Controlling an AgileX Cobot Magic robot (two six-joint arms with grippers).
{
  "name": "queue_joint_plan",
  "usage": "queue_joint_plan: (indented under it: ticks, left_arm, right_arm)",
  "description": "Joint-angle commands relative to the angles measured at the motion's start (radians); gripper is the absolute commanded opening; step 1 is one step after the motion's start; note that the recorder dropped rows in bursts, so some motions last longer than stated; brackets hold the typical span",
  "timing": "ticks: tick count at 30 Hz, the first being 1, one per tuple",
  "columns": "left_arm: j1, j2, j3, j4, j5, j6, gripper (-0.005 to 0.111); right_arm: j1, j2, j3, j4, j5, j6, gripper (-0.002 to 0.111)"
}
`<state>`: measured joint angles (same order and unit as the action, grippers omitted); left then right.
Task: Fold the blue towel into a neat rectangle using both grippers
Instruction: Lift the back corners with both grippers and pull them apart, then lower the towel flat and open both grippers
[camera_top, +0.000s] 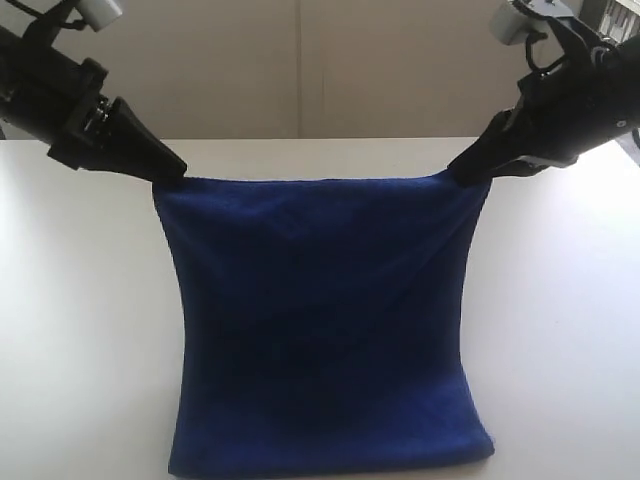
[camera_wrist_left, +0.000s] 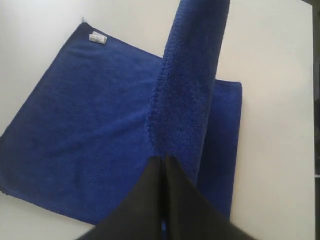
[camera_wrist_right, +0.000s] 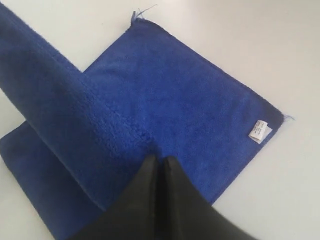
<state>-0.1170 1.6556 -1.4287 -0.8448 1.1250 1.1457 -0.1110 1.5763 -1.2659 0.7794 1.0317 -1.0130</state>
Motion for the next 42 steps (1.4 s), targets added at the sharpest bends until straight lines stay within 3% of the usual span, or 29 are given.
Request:
queue_joint_plan:
  ticks: [1,8,16,22,33,42]
  left_arm:
    - [-0.004,-0.008,0.037,-0.012,-0.085,0.055,0.0]
    - [-0.004,0.023,0.055,-0.015,-0.296,0.122,0.0]
    - [-0.004,0.146,0.055,-0.067,-0.353,0.204,0.0]
    - [-0.004,0.237,0.055,-0.124,-0.483,0.28,0.0]
    - [-0.004,0.3,0.055,-0.18,-0.646,0.357,0.0]
    - [-0.004,0.335,0.055,-0.187,-0.693,0.379,0.0]
  right_arm:
    - [0.003,0.023,0.023,0.0,-0.098,0.003,0.0]
    - [0.003,0.12,0.023,0.011,-0.251,-0.02,0.0]
    - [0.02,0.252,0.023,0.131,-0.375,-0.167,0.0]
    - [0.031,0.334,0.021,0.19,-0.547,-0.235,0.0]
    - [0.035,0.423,0.014,0.614,-0.553,-0.662,0.0]
    - [0.035,0.51,-0.06,0.645,-0.548,-0.666,0.0]
